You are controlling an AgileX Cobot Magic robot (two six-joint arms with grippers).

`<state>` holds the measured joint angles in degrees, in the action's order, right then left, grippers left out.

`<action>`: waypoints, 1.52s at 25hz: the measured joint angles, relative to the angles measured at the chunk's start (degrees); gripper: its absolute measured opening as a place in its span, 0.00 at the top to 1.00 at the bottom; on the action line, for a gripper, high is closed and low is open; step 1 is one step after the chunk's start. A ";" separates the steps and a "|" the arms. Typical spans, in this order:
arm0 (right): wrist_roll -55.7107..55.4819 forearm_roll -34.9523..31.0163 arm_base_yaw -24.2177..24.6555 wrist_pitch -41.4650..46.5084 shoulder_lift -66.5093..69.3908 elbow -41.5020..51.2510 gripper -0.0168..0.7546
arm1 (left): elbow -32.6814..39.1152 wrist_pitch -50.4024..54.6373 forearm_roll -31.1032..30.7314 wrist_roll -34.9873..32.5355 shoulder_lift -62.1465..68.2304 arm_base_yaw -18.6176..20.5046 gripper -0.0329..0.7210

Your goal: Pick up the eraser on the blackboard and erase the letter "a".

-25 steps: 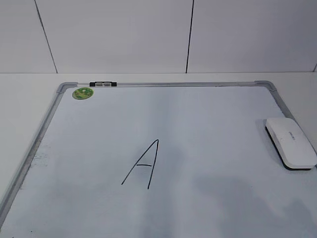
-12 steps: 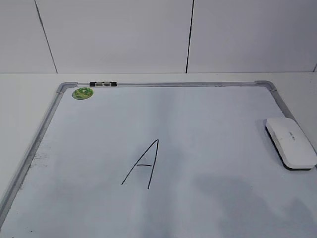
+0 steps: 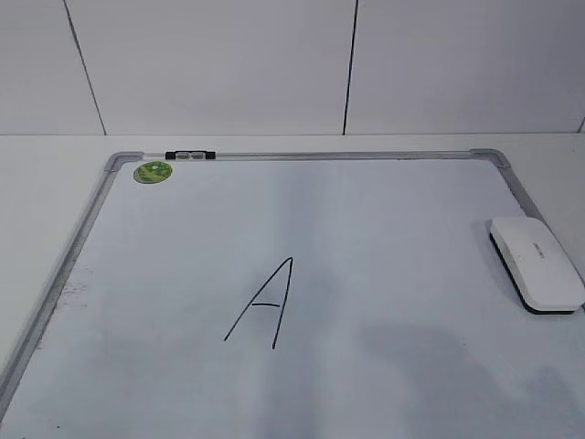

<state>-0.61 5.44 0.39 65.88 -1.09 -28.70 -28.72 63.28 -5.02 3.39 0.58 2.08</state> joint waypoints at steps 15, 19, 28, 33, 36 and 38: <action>0.00 0.00 0.00 0.00 0.00 0.00 0.30 | 0.00 0.00 0.00 0.00 0.00 0.00 0.64; 0.04 0.00 0.00 0.00 0.00 0.00 0.30 | 0.00 0.00 0.00 0.00 0.00 0.00 0.64; 0.04 0.00 0.00 -0.10 0.00 0.00 0.30 | 0.00 0.00 0.00 0.00 0.00 0.00 0.64; 0.04 0.00 0.00 -0.10 0.00 0.00 0.30 | 0.00 0.00 0.00 0.00 0.00 0.00 0.64; 0.04 0.00 0.00 -0.10 0.00 0.00 0.30 | 0.00 0.00 0.00 0.00 0.00 0.00 0.64; 0.04 0.00 0.00 -0.10 0.00 0.00 0.30 | 0.00 0.00 0.00 0.00 0.00 0.00 0.64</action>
<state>-0.57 5.44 0.39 65.77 -1.09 -28.70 -28.72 63.28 -5.02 3.39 0.58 2.08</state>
